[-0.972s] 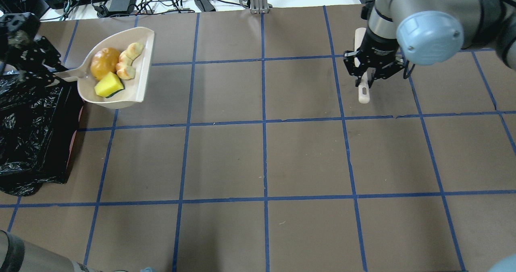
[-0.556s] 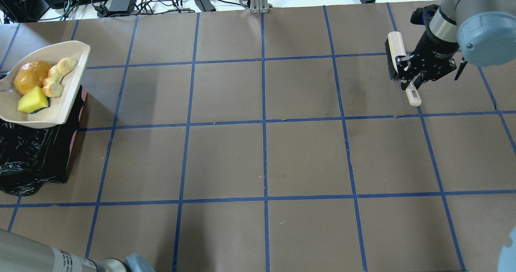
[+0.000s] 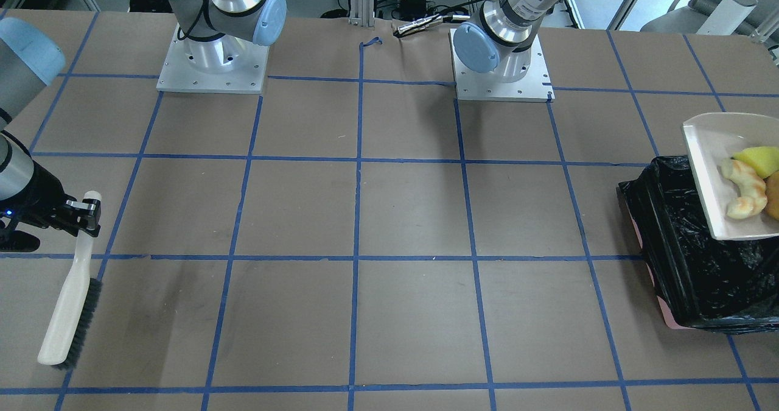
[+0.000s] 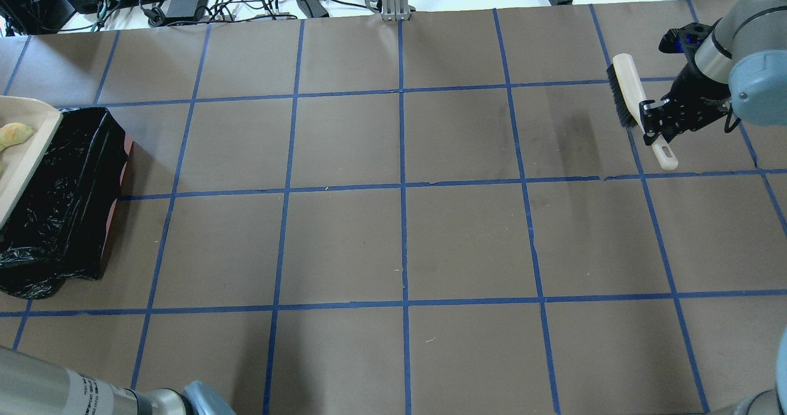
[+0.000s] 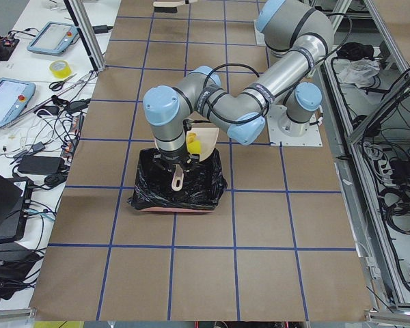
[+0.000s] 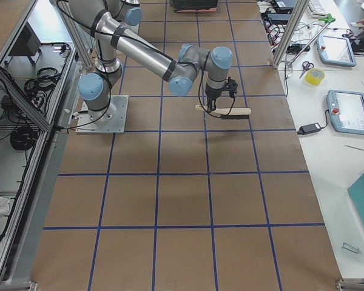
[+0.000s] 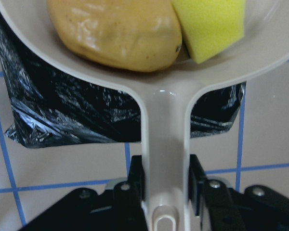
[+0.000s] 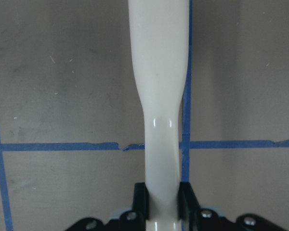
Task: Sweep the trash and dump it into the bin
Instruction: 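Tilt the dustpan with the left gripper to dump the items into the bag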
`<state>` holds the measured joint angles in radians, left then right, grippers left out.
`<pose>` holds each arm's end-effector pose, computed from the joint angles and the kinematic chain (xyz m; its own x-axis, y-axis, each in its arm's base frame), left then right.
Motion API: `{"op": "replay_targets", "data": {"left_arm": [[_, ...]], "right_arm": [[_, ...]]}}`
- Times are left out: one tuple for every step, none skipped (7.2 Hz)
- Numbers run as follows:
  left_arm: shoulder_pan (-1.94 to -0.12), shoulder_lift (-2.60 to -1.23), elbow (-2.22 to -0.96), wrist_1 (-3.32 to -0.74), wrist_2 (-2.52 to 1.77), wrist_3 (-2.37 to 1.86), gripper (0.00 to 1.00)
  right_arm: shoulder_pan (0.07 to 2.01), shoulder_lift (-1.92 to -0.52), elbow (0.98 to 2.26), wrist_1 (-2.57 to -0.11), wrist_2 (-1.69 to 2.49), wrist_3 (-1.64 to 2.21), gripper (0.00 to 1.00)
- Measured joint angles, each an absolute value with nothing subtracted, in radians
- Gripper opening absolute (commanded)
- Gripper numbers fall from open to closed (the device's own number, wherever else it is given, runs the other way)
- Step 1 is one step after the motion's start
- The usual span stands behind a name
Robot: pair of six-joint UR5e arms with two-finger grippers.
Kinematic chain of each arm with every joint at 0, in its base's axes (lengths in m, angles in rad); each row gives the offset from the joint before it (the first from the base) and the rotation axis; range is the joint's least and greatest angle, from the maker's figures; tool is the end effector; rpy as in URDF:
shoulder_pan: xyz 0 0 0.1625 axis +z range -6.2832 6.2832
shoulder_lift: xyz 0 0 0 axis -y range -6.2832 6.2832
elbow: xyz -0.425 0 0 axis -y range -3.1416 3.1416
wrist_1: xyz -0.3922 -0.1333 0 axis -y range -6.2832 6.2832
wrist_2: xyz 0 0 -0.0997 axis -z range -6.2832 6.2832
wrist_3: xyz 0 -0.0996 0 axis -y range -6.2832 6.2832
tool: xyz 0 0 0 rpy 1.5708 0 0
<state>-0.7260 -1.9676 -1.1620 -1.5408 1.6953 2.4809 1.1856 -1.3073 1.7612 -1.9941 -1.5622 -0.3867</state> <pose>0.4134 -0.5287 0.4646 0.0585 0.9957 0.0722 0.9918 -0.0662 0.1093 -0.0860 -0.5692 0.2983 -0.9998 -0.0011 -0.0195 -0.0016 0.9997 0.0251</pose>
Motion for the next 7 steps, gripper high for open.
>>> {"op": "replay_targets", "data": {"left_arm": [[-0.718,-1.970,-1.162,-1.473,1.748,2.495,0.00],[-0.715,-1.973,-1.167,-1.393,1.815,2.500,0.00],[-0.719,-1.976,-1.174,-1.327,1.885,2.497,0.00],[-0.732,-1.981,-1.180,-1.271,1.946,2.493,0.00],[-0.758,-1.986,-1.190,-1.231,2.002,2.493,0.00],[-0.790,-1.989,-1.202,-1.208,2.054,2.499,0.00],[-0.818,-1.992,-1.210,-1.197,2.100,2.515,0.00]], "right_arm": [[1.174,-1.282,1.762,-2.024,-1.558,-0.415,0.00],[1.169,-1.259,1.763,-2.055,-1.555,-0.427,0.00],[1.167,-1.238,1.763,-2.073,-1.553,-0.429,0.00],[1.166,-1.223,1.763,-2.082,-1.554,-0.428,0.00],[1.167,-1.217,1.762,-2.084,-1.554,-0.413,0.00],[1.168,-1.214,1.762,-2.084,-1.553,-0.388,0.00],[1.168,-1.214,1.761,-2.084,-1.553,-0.374,0.00]]}}
